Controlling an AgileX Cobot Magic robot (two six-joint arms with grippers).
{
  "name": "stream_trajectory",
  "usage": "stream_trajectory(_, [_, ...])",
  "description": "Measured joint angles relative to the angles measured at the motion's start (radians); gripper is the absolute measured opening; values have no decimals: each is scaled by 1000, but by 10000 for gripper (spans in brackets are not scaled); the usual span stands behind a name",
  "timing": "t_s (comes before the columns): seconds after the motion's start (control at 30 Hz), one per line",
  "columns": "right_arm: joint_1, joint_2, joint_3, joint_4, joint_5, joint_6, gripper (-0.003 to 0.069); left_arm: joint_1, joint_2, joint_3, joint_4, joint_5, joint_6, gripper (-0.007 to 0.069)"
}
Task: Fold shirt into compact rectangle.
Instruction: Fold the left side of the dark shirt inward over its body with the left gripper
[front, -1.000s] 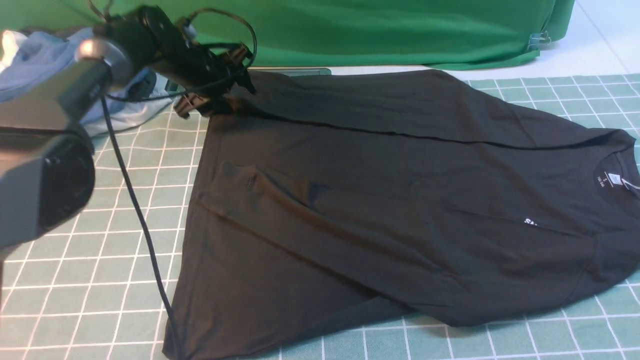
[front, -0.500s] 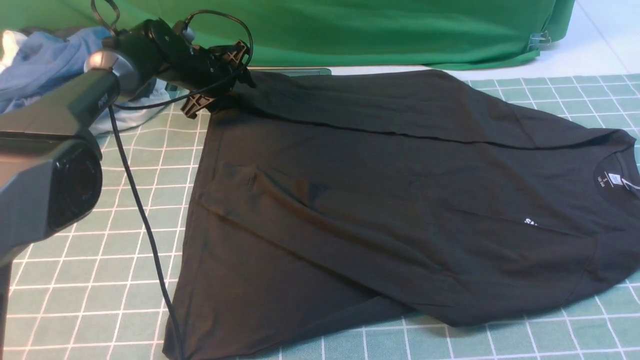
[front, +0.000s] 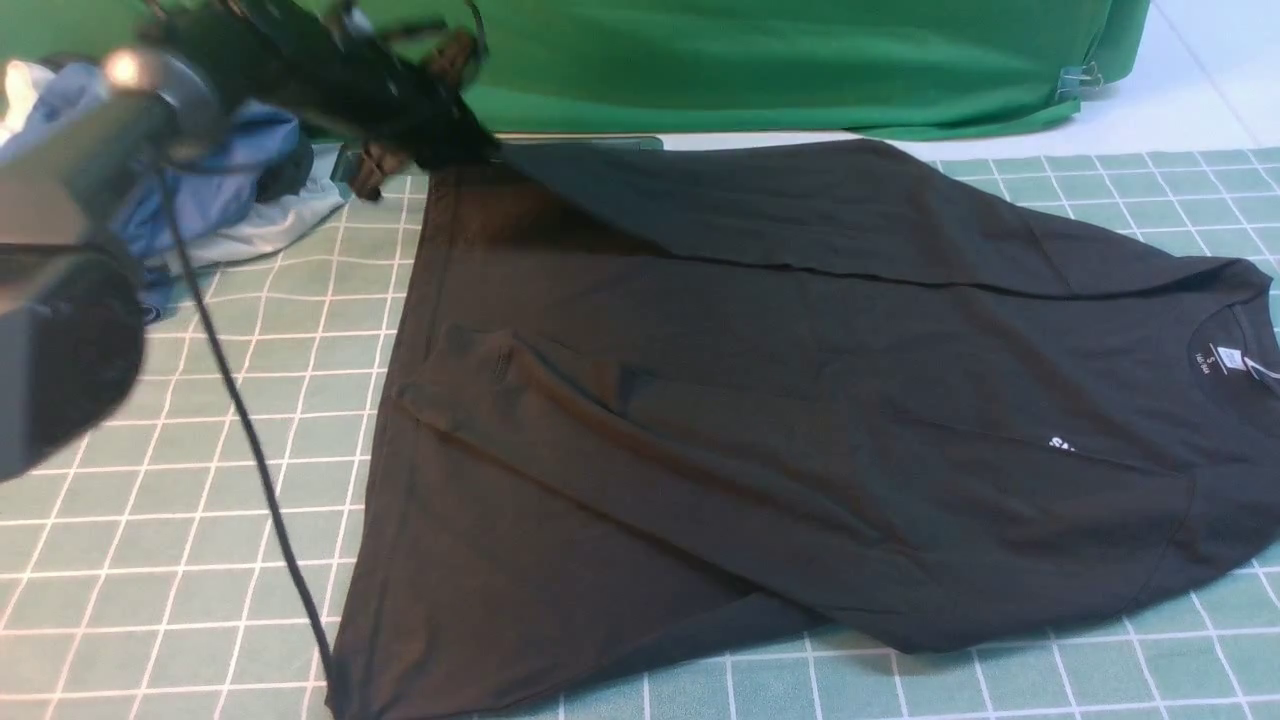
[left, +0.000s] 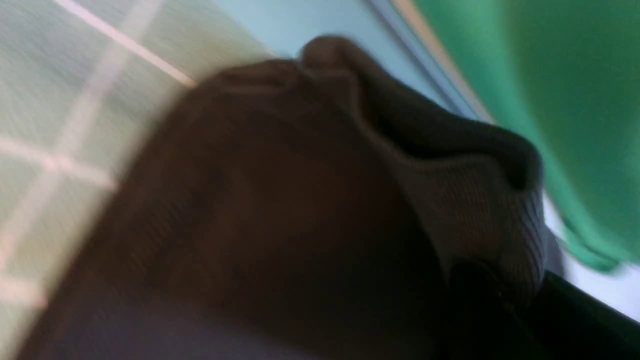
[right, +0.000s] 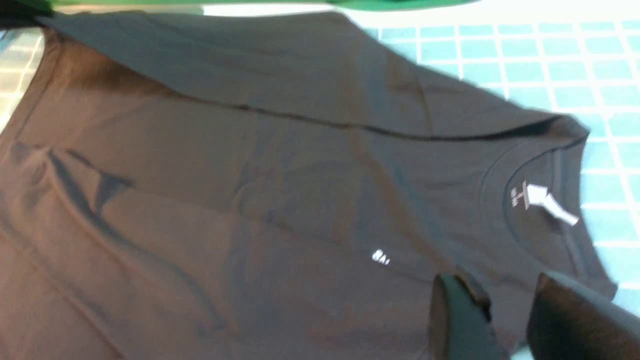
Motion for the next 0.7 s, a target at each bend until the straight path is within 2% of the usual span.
stream_trajectory(0.17, [0, 13, 0, -1, -14, -1, 237, 0, -113, -5, 12, 169, -14, 29])
stream_trajectory(0.27, [14, 40, 0, -4, -14, -1, 238, -3, -165, -3, 71, 309, -35, 29])
stream_trajectory(0.43, [51, 60, 0, -4, -14, -1, 239, -15, -239, 106, 156, 333, -37, 29])
stream_trajectory(0.6, [74, 70, 0, -4, -13, -1, 239, -76, -350, 374, 249, 340, -21, 29])
stream_trajectory(0.7, [77, 70, 0, -4, 3, -1, 240, -108, -383, 505, 355, 342, -11, 29])
